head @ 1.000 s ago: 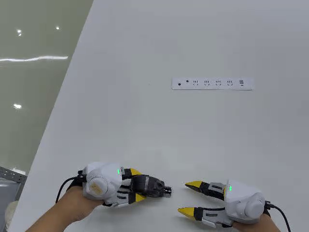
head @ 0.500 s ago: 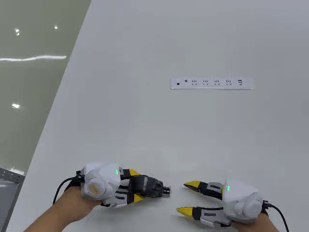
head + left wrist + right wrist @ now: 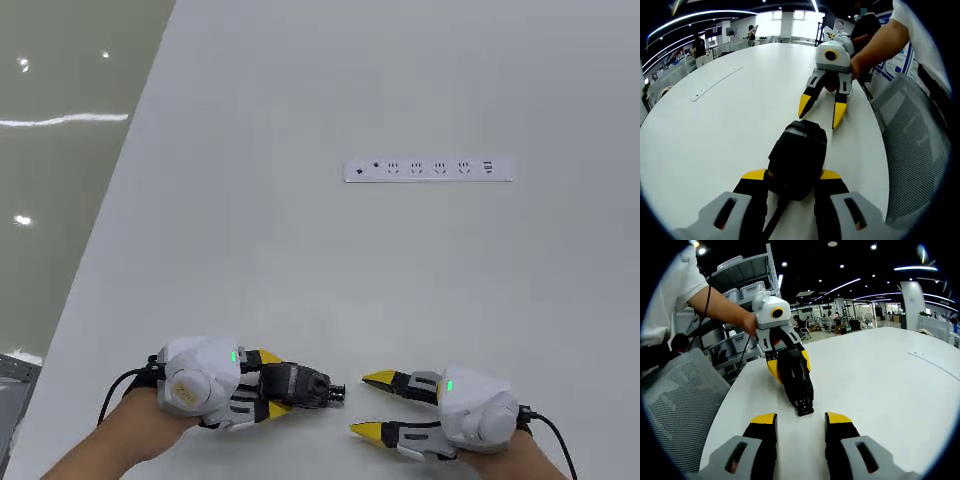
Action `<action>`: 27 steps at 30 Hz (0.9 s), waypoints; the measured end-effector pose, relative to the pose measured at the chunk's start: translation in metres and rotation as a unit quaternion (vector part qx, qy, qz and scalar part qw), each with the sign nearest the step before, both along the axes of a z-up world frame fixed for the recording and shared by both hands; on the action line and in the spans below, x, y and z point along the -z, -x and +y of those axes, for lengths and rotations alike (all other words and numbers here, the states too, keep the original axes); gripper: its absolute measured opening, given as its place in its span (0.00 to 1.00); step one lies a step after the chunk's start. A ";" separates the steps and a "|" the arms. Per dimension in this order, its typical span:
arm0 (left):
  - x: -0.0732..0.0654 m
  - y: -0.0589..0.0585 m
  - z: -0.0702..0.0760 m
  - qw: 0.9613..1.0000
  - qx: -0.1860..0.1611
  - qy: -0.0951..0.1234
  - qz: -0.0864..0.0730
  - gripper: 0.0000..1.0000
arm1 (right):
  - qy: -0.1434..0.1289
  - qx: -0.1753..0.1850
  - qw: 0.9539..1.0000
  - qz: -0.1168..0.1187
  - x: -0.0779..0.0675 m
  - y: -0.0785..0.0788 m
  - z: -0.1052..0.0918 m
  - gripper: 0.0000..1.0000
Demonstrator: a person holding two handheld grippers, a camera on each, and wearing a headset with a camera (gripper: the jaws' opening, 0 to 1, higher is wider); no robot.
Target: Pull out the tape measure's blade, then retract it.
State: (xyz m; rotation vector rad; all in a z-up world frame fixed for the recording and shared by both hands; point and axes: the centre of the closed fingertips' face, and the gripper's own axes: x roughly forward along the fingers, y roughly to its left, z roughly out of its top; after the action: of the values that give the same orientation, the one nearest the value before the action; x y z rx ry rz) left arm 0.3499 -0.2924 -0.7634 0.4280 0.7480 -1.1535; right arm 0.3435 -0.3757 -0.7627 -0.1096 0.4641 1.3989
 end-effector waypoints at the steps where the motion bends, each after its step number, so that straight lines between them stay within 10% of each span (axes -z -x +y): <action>1: 0.000 0.000 0.000 1.000 0.000 0.000 0.000 0.32 | 0.000 -0.002 1.000 -0.001 0.001 0.000 0.000 0.36; 27: 0.002 0.000 0.000 1.000 0.001 -0.009 0.004 0.32 | 0.001 -0.036 0.999 -0.030 0.010 -0.005 0.018 0.30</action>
State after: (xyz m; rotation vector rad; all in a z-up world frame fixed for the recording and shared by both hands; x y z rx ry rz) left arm 0.3499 -0.2920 -0.7657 0.4393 0.7651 -1.1526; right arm 0.3480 -0.3575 -0.7730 -0.1713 0.4152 1.4626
